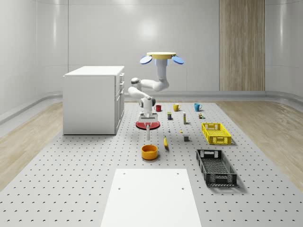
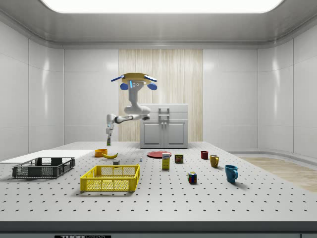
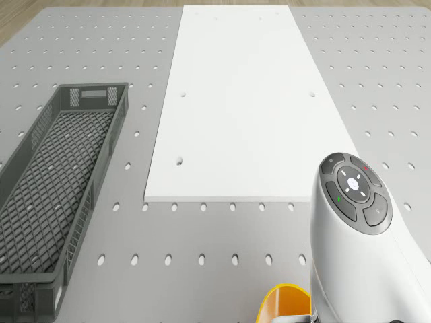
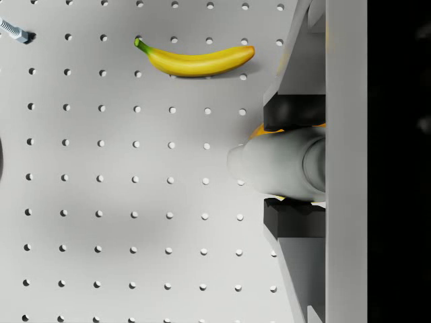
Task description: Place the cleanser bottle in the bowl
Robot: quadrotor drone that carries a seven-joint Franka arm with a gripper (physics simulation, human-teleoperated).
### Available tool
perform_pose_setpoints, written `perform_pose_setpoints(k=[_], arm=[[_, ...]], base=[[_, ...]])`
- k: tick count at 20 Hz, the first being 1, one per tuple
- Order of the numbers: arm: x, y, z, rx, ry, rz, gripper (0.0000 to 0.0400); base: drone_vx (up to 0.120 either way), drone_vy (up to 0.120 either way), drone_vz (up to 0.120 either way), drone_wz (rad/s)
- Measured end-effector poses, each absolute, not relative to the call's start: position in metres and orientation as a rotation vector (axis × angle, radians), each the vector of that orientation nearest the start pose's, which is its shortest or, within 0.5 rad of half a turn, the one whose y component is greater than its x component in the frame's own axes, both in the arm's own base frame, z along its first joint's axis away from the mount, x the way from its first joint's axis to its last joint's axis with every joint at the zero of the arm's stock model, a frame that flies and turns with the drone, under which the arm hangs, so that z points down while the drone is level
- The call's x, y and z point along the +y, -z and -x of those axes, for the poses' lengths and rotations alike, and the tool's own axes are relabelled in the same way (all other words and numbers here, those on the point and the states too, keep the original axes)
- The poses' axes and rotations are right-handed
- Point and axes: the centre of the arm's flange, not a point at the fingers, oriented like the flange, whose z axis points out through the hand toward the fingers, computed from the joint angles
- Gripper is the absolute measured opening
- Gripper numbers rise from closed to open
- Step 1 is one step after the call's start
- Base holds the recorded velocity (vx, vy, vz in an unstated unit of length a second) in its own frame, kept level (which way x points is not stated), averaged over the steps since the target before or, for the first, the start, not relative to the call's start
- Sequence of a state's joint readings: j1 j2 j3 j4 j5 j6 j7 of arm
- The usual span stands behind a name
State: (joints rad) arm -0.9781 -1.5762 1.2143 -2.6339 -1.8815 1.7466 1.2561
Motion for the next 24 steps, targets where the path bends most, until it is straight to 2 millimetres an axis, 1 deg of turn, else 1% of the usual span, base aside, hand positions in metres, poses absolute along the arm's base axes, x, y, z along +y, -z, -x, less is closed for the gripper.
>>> perform_pose_setpoints(k=[1, 4, 5, 8, 12, 16, 24], arm=[[0.154, -0.559, -0.331, -0.001, -0.759, -0.001, 0.0145], [0.154, -0.559, -0.331, -0.001, -0.758, -0.001, 0.0145], [0.154, -0.559, -0.331, -0.001, -0.758, -0.001, 0.0145], [0.154, -0.559, -0.331, -0.001, -0.758, -0.001, 0.0145], [0.154, -0.559, -0.331, -0.001, -0.758, -0.001, 0.0145], [0.154, -0.566, -0.331, 0.0, -0.762, -0.001, 0.0146], [0.154, -0.597, -0.331, 0.0, -0.776, 0.0, 0.0147]], base=[[0.12, 0.08, 0.0, 0.0], [0.12, 0.0, 0.0, 0.0], [0.12, 0.0, -0.04, 0.0], [0.12, 0.0, -0.12, 0.0], [0.12, 0.0, -0.01, 0.0], [0.0, 0.0, 0.0, 0.0], [0.0, 0.0, 0.0, 0.0]])
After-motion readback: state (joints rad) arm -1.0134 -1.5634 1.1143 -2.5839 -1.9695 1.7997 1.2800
